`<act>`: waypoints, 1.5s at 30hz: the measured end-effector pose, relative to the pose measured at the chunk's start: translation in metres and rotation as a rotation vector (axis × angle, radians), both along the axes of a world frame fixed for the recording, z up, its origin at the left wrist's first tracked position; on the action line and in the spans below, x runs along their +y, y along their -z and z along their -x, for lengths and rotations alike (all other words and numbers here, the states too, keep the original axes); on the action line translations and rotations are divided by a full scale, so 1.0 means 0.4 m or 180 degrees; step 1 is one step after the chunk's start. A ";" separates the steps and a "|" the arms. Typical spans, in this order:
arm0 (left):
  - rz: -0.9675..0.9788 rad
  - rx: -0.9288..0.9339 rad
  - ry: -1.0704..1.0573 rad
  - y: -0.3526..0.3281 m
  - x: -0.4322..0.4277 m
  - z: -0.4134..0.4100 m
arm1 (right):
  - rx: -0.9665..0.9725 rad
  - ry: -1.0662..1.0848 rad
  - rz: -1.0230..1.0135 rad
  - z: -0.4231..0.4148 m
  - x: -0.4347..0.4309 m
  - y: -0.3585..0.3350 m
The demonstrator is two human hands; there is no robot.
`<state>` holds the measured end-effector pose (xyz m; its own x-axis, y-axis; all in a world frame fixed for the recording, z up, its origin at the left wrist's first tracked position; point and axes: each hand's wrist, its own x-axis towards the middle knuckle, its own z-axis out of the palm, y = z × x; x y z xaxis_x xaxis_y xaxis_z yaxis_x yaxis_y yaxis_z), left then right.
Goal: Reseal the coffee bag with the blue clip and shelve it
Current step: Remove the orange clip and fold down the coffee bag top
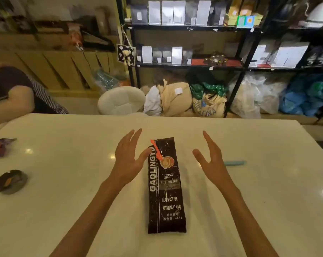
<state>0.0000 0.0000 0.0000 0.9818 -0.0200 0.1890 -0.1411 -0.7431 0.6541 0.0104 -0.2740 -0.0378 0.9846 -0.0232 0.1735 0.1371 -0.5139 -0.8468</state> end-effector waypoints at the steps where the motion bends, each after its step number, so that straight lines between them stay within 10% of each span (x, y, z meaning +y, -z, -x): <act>1: 0.0121 0.0090 -0.0090 0.016 0.004 0.016 | 0.0144 -0.0001 -0.0142 0.025 0.005 0.011; 10: 0.2281 0.1577 -0.0009 0.128 -0.050 0.107 | 0.1121 -0.0092 -0.0937 0.119 0.126 0.089; 13: 0.2715 0.1215 0.0068 0.088 -0.072 0.098 | 0.0820 -0.0017 -0.1409 0.118 0.145 0.062; 25: 0.2477 -0.0053 0.0502 0.001 -0.086 0.094 | -0.0238 -0.0008 -0.1058 0.129 0.094 0.006; 45: 0.2996 0.0593 0.0382 0.044 -0.142 0.024 | -0.0224 0.0226 -0.1569 0.078 0.111 -0.002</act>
<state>-0.0095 -0.0568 -0.0176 0.9989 -0.0420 0.0204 -0.0157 0.1094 0.9939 -0.0210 -0.2295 -0.0369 0.9639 -0.1857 0.1910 0.1819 -0.0652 -0.9812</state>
